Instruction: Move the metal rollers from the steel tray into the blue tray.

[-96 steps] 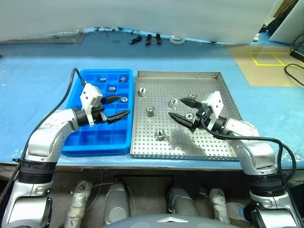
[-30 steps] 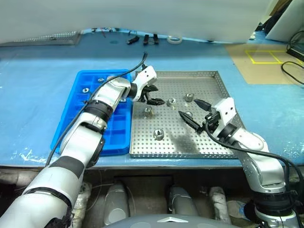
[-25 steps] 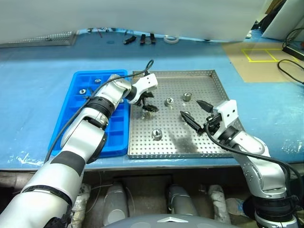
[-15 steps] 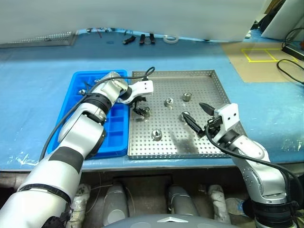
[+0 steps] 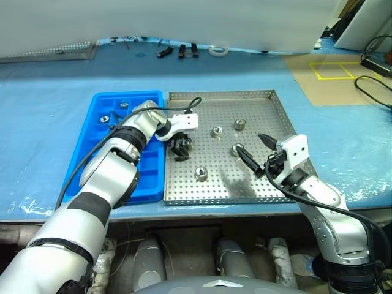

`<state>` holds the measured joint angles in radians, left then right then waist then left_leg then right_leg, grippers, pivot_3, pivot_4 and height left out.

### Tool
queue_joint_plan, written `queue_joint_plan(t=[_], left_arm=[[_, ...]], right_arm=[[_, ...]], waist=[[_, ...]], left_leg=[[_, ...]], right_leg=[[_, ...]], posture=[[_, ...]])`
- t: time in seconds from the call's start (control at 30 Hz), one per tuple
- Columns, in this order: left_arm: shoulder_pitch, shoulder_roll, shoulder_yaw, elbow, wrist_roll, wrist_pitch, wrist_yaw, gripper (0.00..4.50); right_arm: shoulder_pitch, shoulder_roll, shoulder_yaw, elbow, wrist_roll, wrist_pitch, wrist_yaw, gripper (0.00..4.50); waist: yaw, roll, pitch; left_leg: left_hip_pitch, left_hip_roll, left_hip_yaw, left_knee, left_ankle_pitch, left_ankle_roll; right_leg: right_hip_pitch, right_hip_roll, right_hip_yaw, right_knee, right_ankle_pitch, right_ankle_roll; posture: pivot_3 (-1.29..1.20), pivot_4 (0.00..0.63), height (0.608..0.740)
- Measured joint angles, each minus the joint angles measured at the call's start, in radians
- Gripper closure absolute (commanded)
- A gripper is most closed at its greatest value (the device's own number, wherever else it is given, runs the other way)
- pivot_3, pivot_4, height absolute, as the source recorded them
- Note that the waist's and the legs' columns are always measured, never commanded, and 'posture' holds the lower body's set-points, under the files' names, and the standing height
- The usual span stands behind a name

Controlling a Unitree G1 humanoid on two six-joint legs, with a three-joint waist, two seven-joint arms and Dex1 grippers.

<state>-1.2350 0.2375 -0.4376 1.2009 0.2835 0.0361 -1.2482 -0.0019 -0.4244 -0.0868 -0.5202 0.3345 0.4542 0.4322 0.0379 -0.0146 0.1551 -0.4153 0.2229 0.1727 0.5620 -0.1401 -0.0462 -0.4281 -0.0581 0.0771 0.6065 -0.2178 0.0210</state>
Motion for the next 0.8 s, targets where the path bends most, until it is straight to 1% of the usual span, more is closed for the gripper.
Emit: queue_joint_plan(t=[0.1,0.27,0.63,0.7,0.8], left_arm=[[0.005,0.0,0.004,-0.002,0.0,-0.006,0.0,1.08],[0.01,0.0,0.014,-0.002,0.0,-0.006,0.019,2.76],[0.026,0.008,0.035,-0.027,-0.012,-0.007,-0.016,2.8],[0.036,0.019,0.056,-0.048,-0.036,-0.005,-0.052,2.8],[0.059,0.049,0.129,-0.136,-0.115,0.013,-0.114,2.8]], right_arm=[[0.0,0.0,0.002,0.0,0.0,0.0,0.0,0.46],[-0.002,0.0,0.003,0.0,0.0,0.0,0.002,0.46],[-0.017,0.0,0.008,0.001,0.0,0.0,0.008,0.46],[-0.022,0.0,0.014,0.001,0.004,0.0,0.018,0.46],[-0.051,-0.009,0.019,0.001,0.03,0.007,0.053,0.46]], waist=[[0.0,0.0,0.0],[-0.001,0.0,0.0],[-0.001,0.0,0.0],[0.001,0.0,0.001],[0.004,0.0,0.002]], left_leg=[[0.002,0.0,0.0,0.0,0.0,0.0],[0.003,0.0,0.0,0.0,0.0,0.0],[0.003,0.0,0.001,-0.002,0.0,0.0],[0.003,0.001,0.001,-0.003,0.0,0.0],[0.002,0.0,0.001,-0.003,0.0,0.0]], right_leg=[[0.002,0.0,0.0,0.0,0.0,0.0],[0.003,0.0,0.0,0.0,0.0,0.0],[0.002,0.0,0.001,-0.001,0.0,0.0],[0.002,0.0,0.0,-0.002,0.0,-0.001],[0.002,0.0,0.0,-0.002,0.0,-0.001]], posture=[[-0.31,0.15,0.74],[-0.31,0.15,0.74],[-0.27,0.15,0.74],[-0.26,0.15,0.74],[-0.2,0.15,0.74]])
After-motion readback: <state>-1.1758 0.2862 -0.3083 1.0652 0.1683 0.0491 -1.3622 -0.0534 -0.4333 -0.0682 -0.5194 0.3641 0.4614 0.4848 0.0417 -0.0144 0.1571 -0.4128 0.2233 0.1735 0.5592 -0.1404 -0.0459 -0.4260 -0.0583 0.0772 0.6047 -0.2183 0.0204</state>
